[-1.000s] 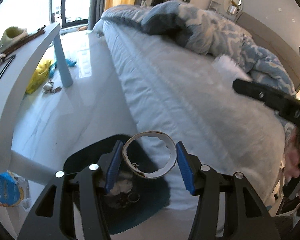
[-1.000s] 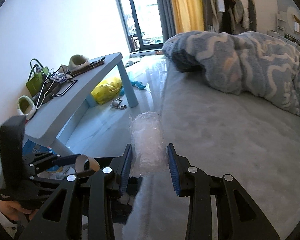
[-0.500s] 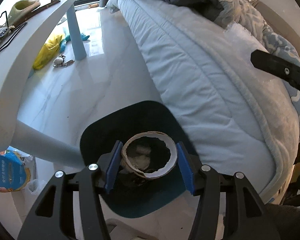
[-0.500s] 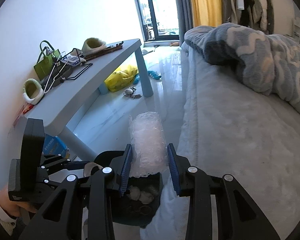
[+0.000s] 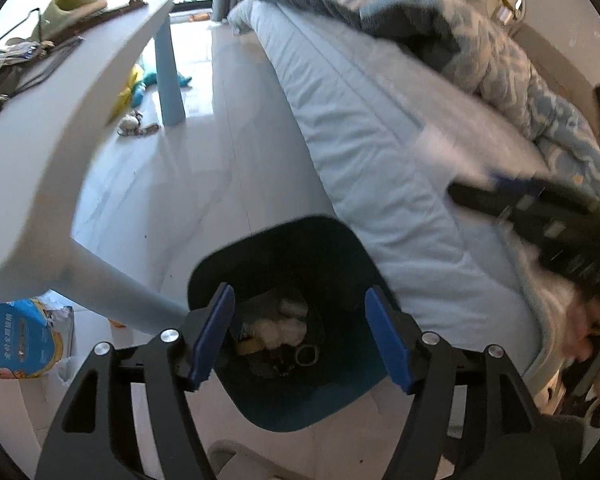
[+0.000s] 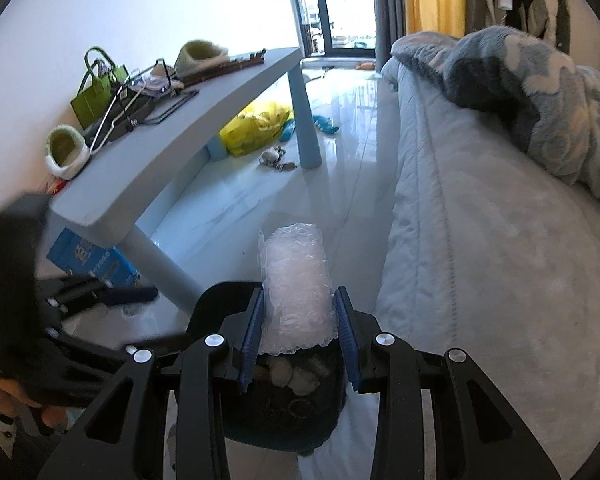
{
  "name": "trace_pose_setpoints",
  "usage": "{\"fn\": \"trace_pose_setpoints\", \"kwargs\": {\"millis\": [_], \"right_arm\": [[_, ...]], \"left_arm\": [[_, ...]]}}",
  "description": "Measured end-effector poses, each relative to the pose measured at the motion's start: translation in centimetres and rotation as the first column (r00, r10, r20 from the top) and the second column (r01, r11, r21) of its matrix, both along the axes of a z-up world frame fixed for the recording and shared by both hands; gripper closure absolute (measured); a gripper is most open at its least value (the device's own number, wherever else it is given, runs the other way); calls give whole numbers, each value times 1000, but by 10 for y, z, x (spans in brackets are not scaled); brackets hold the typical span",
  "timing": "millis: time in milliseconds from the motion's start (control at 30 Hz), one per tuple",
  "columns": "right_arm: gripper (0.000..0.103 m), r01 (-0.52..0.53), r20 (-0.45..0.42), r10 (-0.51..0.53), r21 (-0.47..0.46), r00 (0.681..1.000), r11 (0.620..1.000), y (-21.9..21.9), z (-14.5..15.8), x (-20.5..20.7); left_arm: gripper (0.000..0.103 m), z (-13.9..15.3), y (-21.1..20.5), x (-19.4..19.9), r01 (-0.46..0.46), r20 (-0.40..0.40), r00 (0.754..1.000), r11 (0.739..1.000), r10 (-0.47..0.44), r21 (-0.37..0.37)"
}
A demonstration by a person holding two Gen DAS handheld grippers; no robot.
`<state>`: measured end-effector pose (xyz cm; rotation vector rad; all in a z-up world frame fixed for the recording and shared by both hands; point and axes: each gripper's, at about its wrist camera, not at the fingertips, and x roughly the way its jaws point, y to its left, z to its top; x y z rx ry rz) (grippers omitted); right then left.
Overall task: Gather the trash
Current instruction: 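Open the left gripper to drop the tape roll while the right gripper drops the wrap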
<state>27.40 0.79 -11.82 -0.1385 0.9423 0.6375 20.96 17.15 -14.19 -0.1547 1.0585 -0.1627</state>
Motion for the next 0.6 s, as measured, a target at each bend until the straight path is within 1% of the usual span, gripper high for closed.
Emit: {"fn": "trace_pose_setpoints", "kwargs": {"millis": [133, 233, 333, 433, 600], "right_arm": [[67, -22, -29, 21, -32, 999, 999, 12, -14, -1], [67, -34, -54, 31, -56, 998, 998, 17, -26, 0], [67, -46, -83, 39, -79, 996, 996, 22, -38, 0], [67, -56, -109, 45, -100, 993, 993, 26, -50, 0], [67, -72, -169, 51, -124, 984, 990, 32, -69, 1]], "left_arm": [[32, 21, 11, -5, -30, 76, 997, 999, 32, -24], [32, 31, 14, -7, -40, 115, 992, 998, 45, -43], [33, 41, 17, -8, -49, 147, 988, 998, 55, -46], [35, 49, 18, -10, -66, 175, 982, 997, 70, -26], [37, 61, 27, -15, -97, 193, 976, 994, 105, -48]]}}
